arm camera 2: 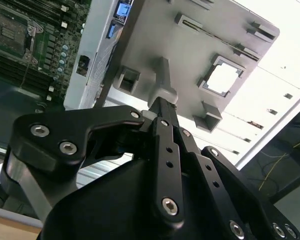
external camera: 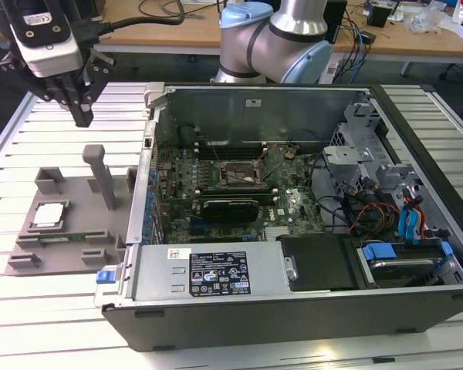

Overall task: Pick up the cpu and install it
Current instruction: 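Reach for the cpu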

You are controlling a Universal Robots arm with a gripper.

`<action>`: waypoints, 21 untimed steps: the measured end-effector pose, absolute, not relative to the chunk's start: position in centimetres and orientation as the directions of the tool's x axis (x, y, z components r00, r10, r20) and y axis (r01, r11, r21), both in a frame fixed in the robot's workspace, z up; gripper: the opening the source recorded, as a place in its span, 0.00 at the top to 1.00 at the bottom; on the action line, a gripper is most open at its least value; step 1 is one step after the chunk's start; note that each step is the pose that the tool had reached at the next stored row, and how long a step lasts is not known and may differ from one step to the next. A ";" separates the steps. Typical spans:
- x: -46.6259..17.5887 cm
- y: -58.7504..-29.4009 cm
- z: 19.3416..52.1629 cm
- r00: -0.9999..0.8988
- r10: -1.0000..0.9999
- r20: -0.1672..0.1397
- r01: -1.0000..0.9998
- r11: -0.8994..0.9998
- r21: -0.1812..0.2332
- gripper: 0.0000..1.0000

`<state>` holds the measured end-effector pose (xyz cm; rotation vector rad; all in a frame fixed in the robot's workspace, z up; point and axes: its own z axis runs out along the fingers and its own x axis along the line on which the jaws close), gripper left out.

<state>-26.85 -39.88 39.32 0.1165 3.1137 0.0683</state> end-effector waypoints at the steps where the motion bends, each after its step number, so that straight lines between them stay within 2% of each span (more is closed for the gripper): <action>1: -27.1 -39.9 39.3 -0.997 0.075 -0.023 0.074 0.996 0.045 0.89; 21: -30.4 -39.9 39.3 -0.997 0.075 -0.023 0.074 0.996 0.044 0.89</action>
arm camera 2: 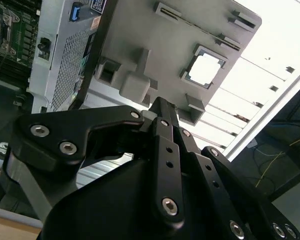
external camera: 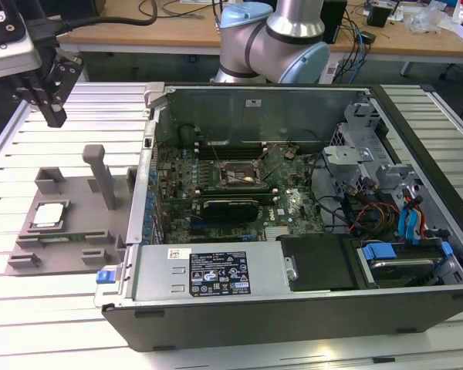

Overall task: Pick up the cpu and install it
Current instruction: 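Reach for the cpu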

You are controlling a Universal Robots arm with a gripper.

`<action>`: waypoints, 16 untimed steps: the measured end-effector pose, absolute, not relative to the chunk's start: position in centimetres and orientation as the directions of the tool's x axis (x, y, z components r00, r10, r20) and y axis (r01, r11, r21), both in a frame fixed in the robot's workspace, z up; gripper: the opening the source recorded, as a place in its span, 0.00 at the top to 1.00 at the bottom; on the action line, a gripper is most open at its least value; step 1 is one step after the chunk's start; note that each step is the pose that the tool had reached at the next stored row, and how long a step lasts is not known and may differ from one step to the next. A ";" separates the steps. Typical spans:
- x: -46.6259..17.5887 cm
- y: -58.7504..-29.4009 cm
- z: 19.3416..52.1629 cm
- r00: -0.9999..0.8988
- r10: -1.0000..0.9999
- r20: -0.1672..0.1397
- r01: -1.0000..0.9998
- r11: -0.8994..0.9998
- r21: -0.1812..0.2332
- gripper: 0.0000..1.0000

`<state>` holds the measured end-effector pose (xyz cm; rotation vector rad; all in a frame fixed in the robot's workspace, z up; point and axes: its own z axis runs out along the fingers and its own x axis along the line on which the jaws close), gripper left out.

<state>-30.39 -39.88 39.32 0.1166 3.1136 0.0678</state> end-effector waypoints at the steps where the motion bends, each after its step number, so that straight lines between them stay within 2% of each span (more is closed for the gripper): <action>1: -30.5 -39.9 39.3 -0.997 0.075 -0.023 0.074 0.996 0.044 0.89; 16: -33.4 -39.9 39.3 -0.997 0.075 -0.023 0.074 0.996 0.044 0.89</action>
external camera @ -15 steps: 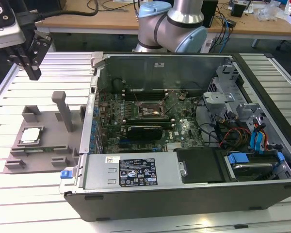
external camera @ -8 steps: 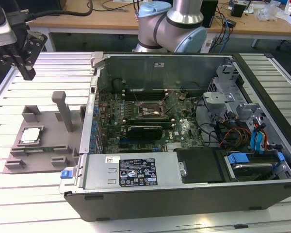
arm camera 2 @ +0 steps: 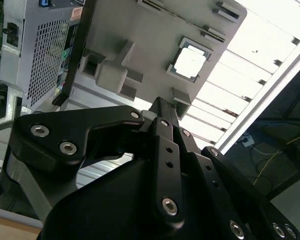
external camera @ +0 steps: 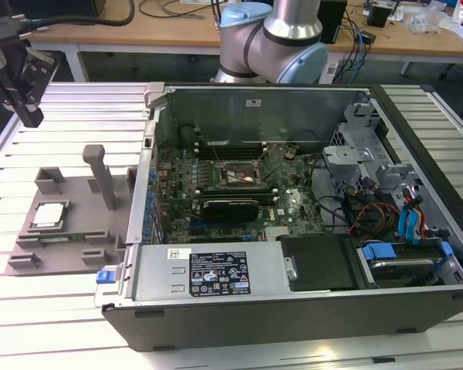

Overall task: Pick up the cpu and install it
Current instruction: 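Reach for the cpu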

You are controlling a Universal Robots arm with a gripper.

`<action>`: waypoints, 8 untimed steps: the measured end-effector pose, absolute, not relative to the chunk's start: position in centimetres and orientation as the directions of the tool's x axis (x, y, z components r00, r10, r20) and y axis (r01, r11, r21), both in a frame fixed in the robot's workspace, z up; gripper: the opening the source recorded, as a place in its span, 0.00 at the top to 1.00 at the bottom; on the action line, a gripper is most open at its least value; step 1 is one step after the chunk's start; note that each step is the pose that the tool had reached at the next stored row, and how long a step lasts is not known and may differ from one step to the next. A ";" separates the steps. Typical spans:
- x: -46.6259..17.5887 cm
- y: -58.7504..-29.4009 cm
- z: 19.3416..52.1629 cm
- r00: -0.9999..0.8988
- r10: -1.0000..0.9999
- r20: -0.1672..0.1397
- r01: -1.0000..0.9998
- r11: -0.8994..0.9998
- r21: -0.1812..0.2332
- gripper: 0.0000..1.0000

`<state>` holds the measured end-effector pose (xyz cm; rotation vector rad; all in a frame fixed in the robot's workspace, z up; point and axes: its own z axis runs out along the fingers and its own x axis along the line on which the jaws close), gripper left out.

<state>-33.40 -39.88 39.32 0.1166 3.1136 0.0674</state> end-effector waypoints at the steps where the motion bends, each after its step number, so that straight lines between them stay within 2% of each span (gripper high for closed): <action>1: -33.5 -39.9 39.3 -0.997 0.075 -0.023 0.074 0.996 0.044 0.89; 8: -35.4 -39.9 39.3 -0.997 0.075 -0.023 0.074 0.996 0.044 0.89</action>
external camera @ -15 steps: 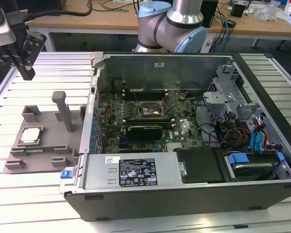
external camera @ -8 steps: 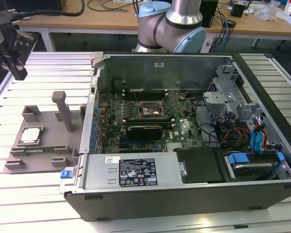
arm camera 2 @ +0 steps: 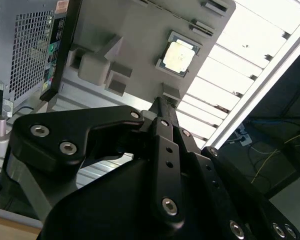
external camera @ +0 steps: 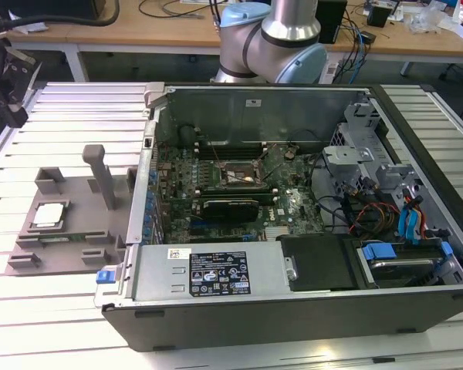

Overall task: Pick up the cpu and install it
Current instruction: 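Reach for the cpu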

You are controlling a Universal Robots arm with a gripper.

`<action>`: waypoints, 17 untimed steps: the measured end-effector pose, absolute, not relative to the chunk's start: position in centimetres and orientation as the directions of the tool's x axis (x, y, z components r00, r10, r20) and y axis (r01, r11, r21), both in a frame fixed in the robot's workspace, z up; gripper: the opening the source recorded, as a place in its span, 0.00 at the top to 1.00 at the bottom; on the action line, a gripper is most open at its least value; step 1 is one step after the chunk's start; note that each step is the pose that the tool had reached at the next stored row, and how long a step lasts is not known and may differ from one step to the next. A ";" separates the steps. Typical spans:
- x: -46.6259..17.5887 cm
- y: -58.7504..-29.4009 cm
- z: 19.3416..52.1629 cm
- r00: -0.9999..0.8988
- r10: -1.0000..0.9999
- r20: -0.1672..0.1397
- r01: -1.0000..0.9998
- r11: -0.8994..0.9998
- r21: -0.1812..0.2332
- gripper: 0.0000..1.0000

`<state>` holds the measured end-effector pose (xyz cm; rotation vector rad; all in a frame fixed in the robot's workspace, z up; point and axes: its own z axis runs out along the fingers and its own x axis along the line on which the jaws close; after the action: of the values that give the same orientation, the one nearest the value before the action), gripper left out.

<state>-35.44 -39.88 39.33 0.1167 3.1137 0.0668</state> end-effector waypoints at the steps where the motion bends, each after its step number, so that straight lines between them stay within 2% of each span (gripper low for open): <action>1: -35.6 -39.9 39.3 -0.997 0.075 -0.023 0.074 0.996 0.044 0.89; 17: -37.9 -39.9 39.3 -0.997 0.075 -0.023 0.074 0.996 0.044 0.89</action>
<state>-37.91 -39.88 39.33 0.1165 3.1137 0.0669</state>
